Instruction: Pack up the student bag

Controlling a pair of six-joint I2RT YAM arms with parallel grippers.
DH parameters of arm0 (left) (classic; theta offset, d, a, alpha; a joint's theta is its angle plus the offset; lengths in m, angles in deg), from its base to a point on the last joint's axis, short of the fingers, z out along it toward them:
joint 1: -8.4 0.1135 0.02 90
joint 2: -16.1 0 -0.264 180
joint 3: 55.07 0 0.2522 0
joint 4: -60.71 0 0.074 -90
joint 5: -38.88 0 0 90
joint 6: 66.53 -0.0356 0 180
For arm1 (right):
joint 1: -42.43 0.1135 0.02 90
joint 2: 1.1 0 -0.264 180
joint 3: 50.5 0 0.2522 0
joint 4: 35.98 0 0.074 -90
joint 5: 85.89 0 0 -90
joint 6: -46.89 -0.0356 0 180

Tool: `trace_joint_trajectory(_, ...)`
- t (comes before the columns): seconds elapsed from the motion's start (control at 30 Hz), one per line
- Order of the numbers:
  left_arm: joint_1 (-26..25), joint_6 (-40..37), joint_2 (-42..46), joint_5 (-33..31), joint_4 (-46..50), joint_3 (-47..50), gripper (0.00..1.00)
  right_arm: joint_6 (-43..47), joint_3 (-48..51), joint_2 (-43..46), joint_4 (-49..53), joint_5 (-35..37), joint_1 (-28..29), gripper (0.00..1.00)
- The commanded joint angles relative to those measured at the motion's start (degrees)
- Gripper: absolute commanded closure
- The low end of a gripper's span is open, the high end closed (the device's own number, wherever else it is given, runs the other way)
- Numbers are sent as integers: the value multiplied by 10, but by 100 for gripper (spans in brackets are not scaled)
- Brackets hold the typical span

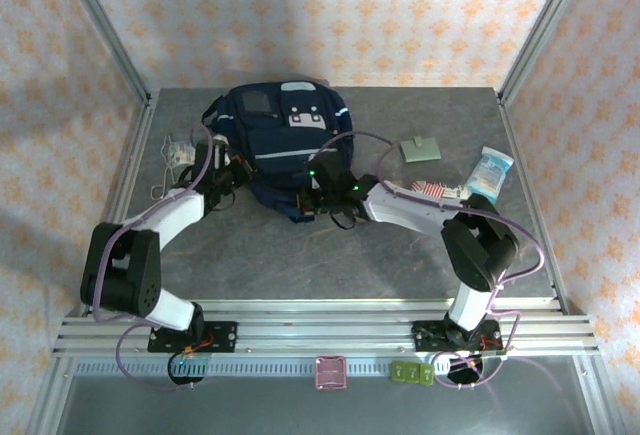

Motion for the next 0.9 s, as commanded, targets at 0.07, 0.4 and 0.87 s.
trace_joint_trajectory(0.07, 30, 3, 61, -50, -12, 18, 51, -26, -34, -49, -52, -63, 12, 100)
trace_joint_trajectory(0.4, -72, 121, 145, -38, 28, 112, 36, -15, -49, -81, -62, -79, 11, 100)
trace_joint_trajectory(0.87, -138, 260, 71, -74, -96, 138, 16, -13, -24, -71, -81, -84, 11, 100)
